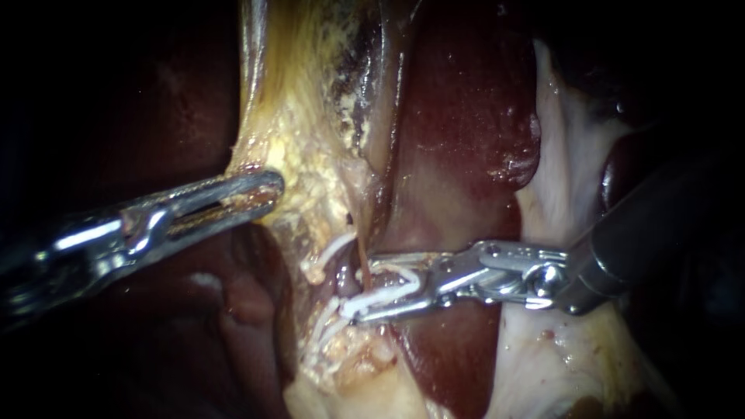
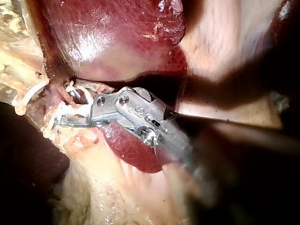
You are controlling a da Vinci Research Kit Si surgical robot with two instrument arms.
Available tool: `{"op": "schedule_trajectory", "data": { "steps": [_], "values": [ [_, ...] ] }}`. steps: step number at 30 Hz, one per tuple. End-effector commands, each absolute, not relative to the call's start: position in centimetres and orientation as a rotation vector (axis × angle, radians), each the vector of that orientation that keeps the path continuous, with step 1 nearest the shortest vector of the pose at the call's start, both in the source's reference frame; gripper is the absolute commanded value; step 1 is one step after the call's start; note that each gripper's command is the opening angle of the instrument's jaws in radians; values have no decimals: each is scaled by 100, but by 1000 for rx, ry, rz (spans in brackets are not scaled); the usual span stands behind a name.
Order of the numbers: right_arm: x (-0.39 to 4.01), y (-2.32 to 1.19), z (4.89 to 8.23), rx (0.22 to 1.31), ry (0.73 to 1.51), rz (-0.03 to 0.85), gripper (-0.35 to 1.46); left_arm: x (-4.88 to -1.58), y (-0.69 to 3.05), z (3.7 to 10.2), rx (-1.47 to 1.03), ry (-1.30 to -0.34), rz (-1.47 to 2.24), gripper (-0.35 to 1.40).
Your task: Clipping second clip right tube
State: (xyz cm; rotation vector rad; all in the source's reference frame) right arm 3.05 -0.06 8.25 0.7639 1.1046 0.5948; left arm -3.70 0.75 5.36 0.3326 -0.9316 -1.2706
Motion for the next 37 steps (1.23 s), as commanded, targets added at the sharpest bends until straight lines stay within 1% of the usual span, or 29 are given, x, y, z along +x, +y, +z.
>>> {"op": "schedule_trajectory", "data": {
  "steps": [1, 12, 15, 17, 18, 19, 22, 24, 27, 37],
  "values": [
    [305, -5, 824, 765, 1106, 599, 55, -371, 75, 536, 332, -931, -1270, -35],
    [305, -2, 816, 806, 1123, 653, 53, -371, 74, 535, 332, -931, -1270, -35],
    [305, -2, 816, 821, 1116, 673, 51, -371, 74, 534, 332, -931, -1271, -35],
    [304, -2, 816, 829, 1111, 689, 44, -371, 73, 534, 332, -931, -1271, -35],
    [303, -3, 816, 833, 1109, 694, 39, -371, 73, 534, 332, -931, -1271, -35],
    [301, -3, 816, 836, 1109, 691, 25, -371, 73, 534, 332, -931, -1271, -35],
    [297, -3, 815, 842, 1104, 693, -35, -371, 73, 534, 332, -931, -1271, -35],
    [293, -2, 815, 839, 1081, 688, -35, -371, 73, 534, 331, -931, -1271, -35],
    [292, -2, 815, 838, 1069, 686, -35, -371, 73, 535, 331, -931, -1271, -35],
    [292, -2, 815, 838, 1069, 686, -35, -371, 73, 535, 332, -931, -1270, -35]
  ]
}}
